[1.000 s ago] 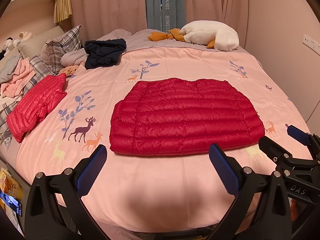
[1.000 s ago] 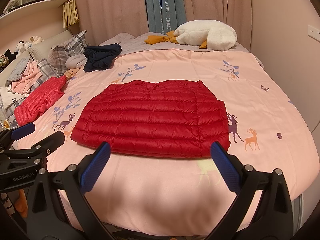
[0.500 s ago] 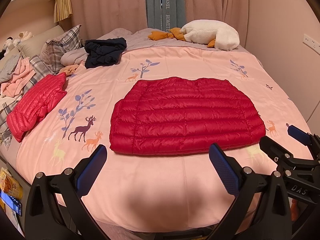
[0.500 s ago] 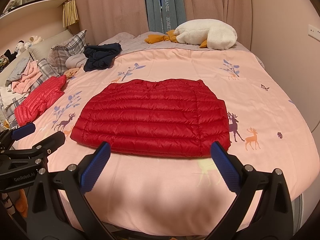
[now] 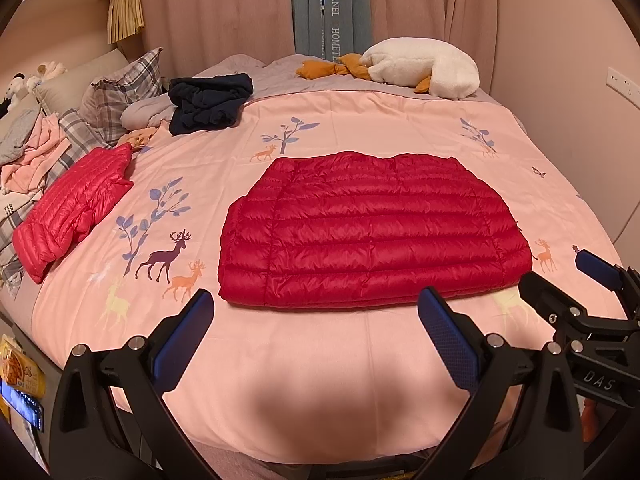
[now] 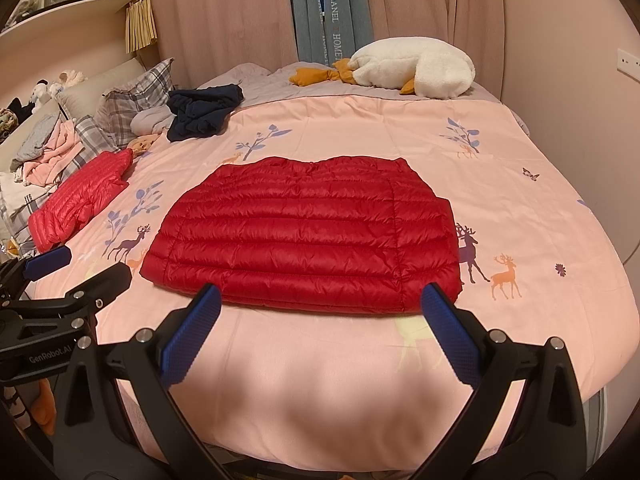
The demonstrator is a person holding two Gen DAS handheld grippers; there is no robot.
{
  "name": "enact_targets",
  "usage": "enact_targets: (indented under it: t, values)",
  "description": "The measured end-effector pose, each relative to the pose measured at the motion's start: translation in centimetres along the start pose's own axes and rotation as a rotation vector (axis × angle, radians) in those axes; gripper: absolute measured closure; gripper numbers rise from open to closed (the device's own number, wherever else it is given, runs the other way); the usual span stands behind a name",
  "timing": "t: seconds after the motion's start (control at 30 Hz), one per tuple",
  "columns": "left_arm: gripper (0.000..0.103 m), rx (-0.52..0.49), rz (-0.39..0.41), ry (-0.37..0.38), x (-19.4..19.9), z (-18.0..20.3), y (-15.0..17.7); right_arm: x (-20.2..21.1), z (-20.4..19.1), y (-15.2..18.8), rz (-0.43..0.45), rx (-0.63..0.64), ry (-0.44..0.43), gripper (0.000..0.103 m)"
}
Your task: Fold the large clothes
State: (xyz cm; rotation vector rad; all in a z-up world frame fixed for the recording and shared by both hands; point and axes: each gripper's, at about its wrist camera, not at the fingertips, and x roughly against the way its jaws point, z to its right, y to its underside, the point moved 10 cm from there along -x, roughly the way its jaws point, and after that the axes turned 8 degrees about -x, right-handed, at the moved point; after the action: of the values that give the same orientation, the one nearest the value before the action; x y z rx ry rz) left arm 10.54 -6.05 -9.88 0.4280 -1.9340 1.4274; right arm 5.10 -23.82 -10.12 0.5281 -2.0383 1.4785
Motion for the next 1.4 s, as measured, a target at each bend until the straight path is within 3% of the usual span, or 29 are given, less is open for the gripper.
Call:
enact_targets:
  t: [0.53,0.73,1.4]
  values:
    - [0.001,0.025,0.016,0.008,-0.5,-0.4,-0.1,0.0,0.1,-0.2,-0.001,0.000,0.002,0.002]
    - [0.001,0.028,0.050,-0.031,0.0,-1.0,-0.5,-0.1,-0.3,0.6,-0.003,0.002,0.002,0.002]
    - [0.001,0.035,0.018,-0.015,-0.2,-1.1,-0.2,0.1,-0.3,0.3,-0.001,0.000,-0.006,0.002]
